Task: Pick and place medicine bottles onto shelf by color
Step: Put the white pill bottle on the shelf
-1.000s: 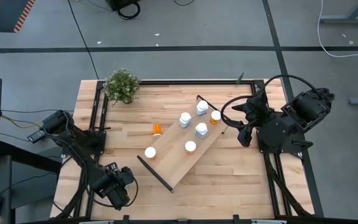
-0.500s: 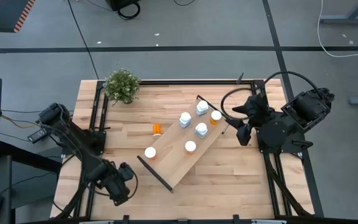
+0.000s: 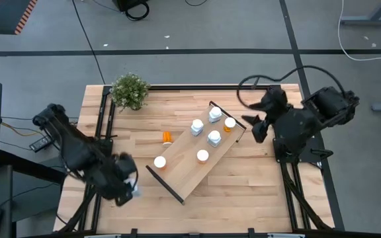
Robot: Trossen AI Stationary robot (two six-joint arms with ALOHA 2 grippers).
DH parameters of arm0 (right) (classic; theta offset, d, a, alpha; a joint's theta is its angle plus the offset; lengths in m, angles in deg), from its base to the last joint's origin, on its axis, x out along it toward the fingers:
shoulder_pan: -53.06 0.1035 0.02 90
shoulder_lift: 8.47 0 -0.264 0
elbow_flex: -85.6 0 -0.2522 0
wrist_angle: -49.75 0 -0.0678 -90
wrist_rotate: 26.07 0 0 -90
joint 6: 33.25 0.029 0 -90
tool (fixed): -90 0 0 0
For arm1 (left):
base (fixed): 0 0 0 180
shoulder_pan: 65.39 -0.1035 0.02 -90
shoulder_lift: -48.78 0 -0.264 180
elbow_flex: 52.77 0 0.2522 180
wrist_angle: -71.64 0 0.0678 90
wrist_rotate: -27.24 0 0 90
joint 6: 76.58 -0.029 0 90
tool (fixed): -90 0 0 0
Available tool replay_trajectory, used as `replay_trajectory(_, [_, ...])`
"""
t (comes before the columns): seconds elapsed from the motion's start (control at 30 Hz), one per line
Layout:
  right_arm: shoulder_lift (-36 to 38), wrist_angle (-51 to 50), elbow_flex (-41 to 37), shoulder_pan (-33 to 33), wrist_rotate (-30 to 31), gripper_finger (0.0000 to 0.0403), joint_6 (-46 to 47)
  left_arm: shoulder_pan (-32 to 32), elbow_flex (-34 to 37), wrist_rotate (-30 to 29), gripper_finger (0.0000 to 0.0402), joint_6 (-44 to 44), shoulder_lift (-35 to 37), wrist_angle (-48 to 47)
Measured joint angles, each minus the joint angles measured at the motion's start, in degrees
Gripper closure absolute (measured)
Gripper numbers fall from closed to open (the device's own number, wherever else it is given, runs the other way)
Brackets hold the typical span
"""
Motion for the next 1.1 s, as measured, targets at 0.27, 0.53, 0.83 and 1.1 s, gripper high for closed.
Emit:
replay_trajectory(0.27, [6.35, -0.02, -0.02, -6.45, 0.02, 0.015, -5.7, -12.32, -16.27, -10.13, 0.0209, -15.66, -1.35, -2.02])
replay_trajectory(0.53, [12.79, -0.02, 0.0, -13.67, 0.02, 0.015, -20.32, -19.82, -21.7, -14.03, 0.0206, -34.36, -6.77, 3.71])
replay_trajectory(0.83, [17.01, -0.02, 0.0, -16.96, -0.8, 0.015, -27.81, -26.53, -26.19, -7.19, 0.0201, -41.34, -17.1, 7.82])
replay_trajectory(1.1, [18.1, -0.02, 0.0, -16.96, -5.69, 0.015, -27.73, -27.8, -37.78, -0.53, 0.0205, -45.9, -25.24, 2.29])
